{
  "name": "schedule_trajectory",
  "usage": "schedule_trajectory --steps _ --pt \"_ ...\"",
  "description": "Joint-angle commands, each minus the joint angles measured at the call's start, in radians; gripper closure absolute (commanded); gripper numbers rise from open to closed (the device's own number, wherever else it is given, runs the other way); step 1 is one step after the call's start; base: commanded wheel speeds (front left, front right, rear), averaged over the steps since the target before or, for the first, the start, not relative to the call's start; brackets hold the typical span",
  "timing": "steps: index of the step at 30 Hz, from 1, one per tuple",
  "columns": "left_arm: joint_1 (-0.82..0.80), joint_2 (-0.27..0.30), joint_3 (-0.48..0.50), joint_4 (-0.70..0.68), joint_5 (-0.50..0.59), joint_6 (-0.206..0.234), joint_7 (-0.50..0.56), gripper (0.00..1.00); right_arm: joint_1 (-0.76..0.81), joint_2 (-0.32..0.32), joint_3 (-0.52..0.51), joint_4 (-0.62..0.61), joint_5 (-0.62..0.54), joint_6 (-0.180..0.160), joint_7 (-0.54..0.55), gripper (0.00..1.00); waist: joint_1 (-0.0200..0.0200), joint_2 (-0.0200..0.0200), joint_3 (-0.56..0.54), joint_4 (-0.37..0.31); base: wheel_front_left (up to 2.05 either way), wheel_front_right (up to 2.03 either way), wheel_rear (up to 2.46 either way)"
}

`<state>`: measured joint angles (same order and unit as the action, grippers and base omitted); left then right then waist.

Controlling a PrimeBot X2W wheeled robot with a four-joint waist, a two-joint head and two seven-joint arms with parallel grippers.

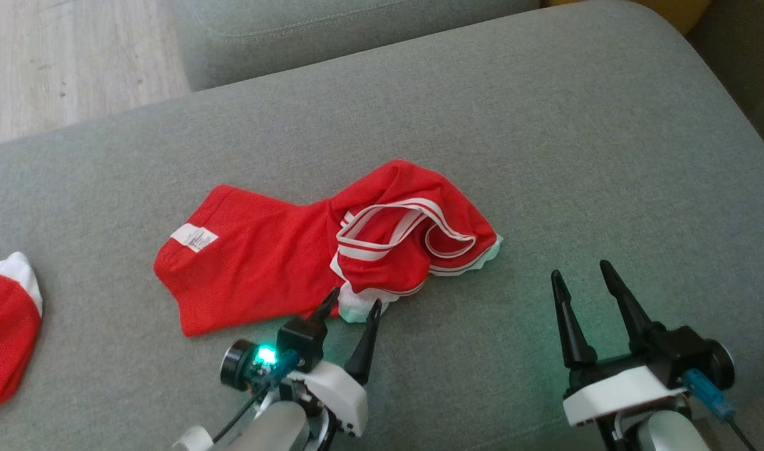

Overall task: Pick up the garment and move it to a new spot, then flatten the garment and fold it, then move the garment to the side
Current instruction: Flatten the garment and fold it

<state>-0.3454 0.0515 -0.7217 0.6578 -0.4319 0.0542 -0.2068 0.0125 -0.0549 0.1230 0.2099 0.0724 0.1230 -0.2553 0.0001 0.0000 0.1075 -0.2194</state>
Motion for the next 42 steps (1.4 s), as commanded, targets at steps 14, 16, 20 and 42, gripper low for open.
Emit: schedule_trajectory --steps 14,16,20,42 --pt "-0.092 -0.001 -0.065 0.083 -0.113 0.019 -0.035 0.00 -0.017 0.002 0.044 0.010 0.009 0.008 -0.006 0.00 -0.0001 0.0000 -0.003 -0.002 0.00 0.00 0.00" --pt "-0.100 -0.001 -0.077 0.094 -0.125 0.023 -0.038 0.00 -0.022 0.002 0.048 0.010 0.010 0.008 -0.006 0.00 -0.0001 0.0000 0.001 -0.006 0.00 0.00 0.00" --pt "-0.110 -0.001 -0.098 0.113 -0.155 0.011 -0.042 0.29 -0.026 0.003 0.046 0.010 0.012 0.008 -0.006 0.00 -0.0001 0.0000 0.006 -0.012 0.00 0.00 0.00" --pt "-0.210 0.163 -0.009 -0.496 -0.298 -0.083 0.103 1.00 0.009 0.004 0.007 0.008 0.024 0.008 -0.006 0.00 -0.0001 0.0000 -0.055 0.085 0.00 0.00 0.00"
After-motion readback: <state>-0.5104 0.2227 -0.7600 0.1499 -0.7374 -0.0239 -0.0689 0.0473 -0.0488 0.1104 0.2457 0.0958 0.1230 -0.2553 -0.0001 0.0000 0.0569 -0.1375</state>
